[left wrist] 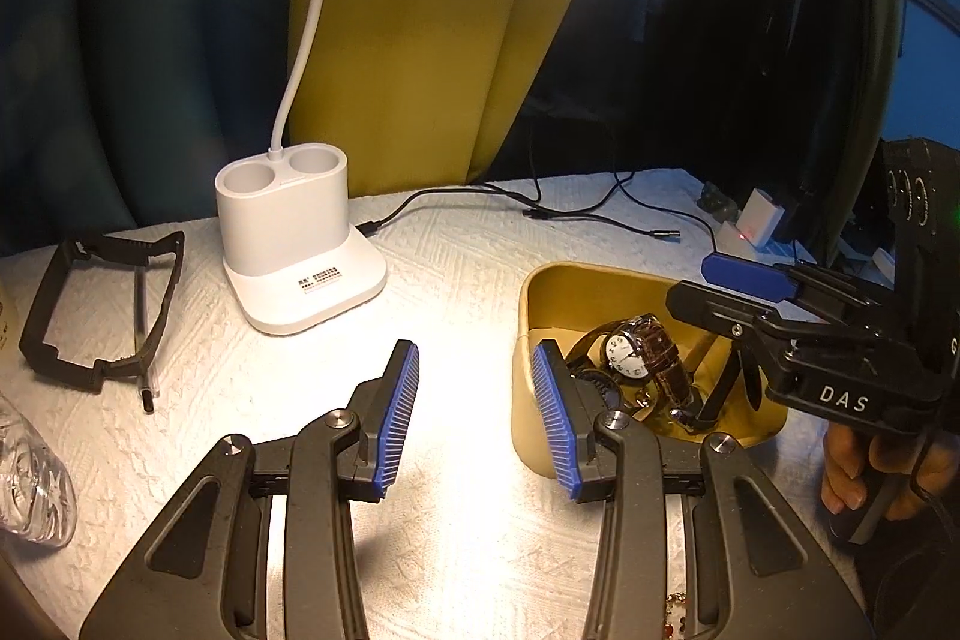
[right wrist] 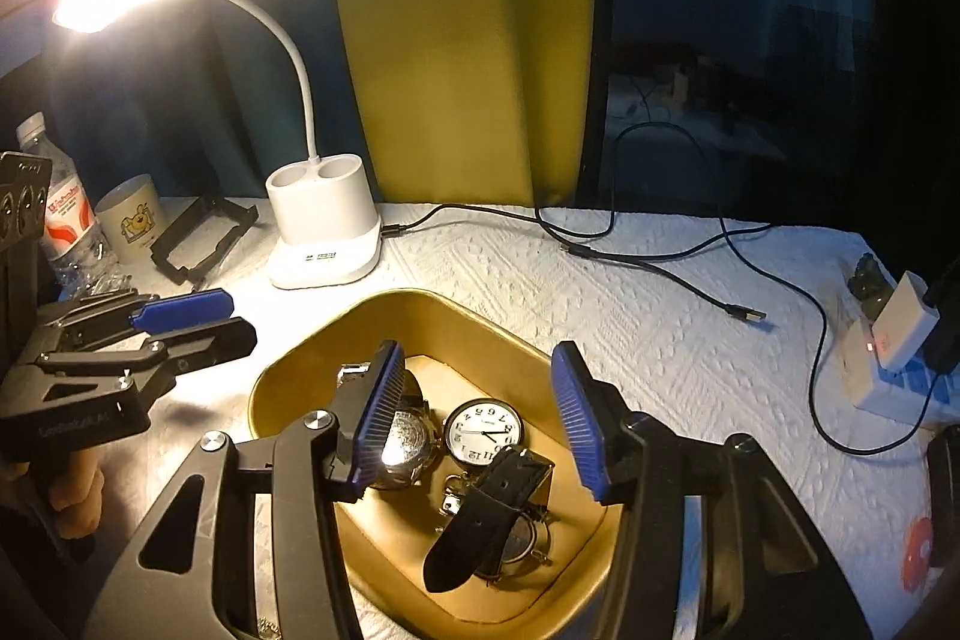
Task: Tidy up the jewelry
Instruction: 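Lower the bracelet and pocket watch into the yellow tray and release both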
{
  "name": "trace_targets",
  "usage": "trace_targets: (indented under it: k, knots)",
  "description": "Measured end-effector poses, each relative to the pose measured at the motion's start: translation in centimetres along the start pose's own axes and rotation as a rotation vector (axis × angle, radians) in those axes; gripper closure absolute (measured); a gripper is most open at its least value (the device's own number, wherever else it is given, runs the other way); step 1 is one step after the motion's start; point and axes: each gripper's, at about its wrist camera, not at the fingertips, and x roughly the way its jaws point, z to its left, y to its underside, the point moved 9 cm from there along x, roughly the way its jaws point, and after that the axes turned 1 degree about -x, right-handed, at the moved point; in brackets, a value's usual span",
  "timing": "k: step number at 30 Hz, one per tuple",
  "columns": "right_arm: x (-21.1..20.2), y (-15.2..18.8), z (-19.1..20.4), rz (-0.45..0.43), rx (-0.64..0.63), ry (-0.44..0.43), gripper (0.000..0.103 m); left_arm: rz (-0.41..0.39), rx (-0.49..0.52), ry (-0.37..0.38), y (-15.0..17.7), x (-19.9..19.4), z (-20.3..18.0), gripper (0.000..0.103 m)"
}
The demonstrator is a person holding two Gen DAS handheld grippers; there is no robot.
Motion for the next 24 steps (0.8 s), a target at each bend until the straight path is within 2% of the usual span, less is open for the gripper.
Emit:
trace_targets:
  k: [11,24]
  knots:
    - [-3.6,1.1,0.8,-0.025,0.003,0.025,0.052,-0.038,0.032,0.009,0.1,-2.8,-1.8,0.061]
    - [-7.1,5.1,2.6,-0.014,0.023,0.019,0.052,-0.032,0.034,0.01,3.0,-6.6,-2.6,0.061]
